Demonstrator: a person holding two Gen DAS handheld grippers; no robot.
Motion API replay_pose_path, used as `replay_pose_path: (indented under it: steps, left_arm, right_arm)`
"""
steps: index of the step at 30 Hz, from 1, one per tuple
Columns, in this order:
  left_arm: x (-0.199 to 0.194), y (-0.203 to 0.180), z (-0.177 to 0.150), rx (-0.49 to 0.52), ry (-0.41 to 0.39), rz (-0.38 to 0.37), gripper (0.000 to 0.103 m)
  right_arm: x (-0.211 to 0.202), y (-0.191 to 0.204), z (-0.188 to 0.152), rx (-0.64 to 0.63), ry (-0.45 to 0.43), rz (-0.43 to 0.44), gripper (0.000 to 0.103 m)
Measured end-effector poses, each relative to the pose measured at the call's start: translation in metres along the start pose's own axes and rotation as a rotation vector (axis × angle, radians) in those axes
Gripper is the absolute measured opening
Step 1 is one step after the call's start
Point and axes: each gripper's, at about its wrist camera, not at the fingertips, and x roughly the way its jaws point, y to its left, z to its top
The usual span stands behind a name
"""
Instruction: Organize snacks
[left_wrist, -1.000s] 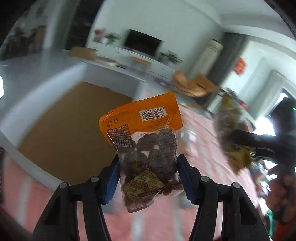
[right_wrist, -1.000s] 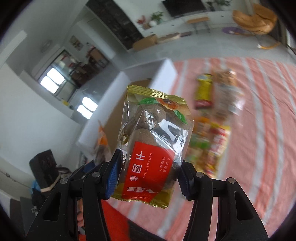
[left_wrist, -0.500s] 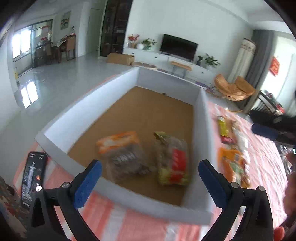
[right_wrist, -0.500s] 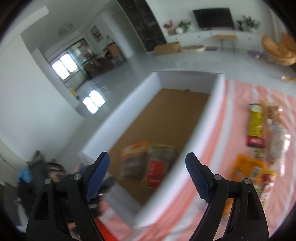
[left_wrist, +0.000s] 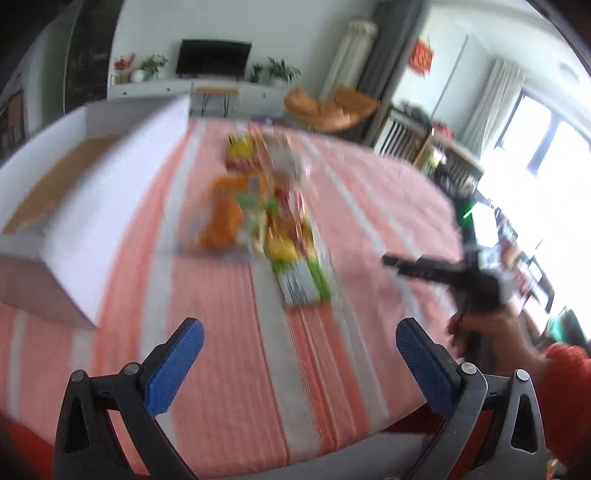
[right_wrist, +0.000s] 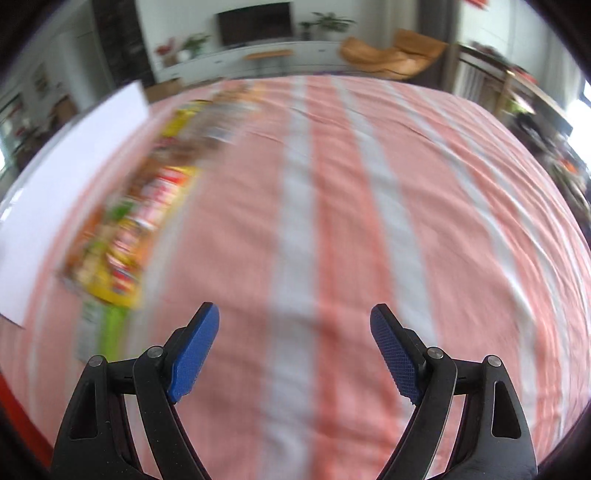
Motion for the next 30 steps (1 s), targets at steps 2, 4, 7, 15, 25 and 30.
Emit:
replay_pose_path:
  steps: [2,4,7,15,25,30]
  left_arm:
    - [0.025,-0.002,-0.011,0.023,0.041,0.055,0.103]
    - [0.038,0.001,-0.019,0.035,0.067,0.093,0.103]
    - [0.047,0.009,-0.025,0.045,0.073,0.156,0.103]
    - [0.059,0.023,-0.033,0.063,0.071,0.239,0.103]
    - [0.059,0.020,-0.038,0.094,0.056,0.272,0.103]
    - [0.060,0.020,-0.038,0.097,0.046,0.274,0.103]
  right_arm:
    - [0.001,-0.013,-0.011,0.019,-0.015,-0.017,0.086]
    - [-0.001,-0.017,-0.017,0.003,-0.062,-0.034,0.086]
    - [0.003,-0.010,-0.016,-0.026,-0.073,-0.045,0.088]
    - [-0.002,-0.012,-0.022,-0.021,-0.079,-0.056,0.089]
    - [-0.003,-0.020,-0.022,0.025,-0.082,-0.088,0.089]
    - [-0.003,-0.020,-0.022,0.025,-0.082,-0.088,0.089]
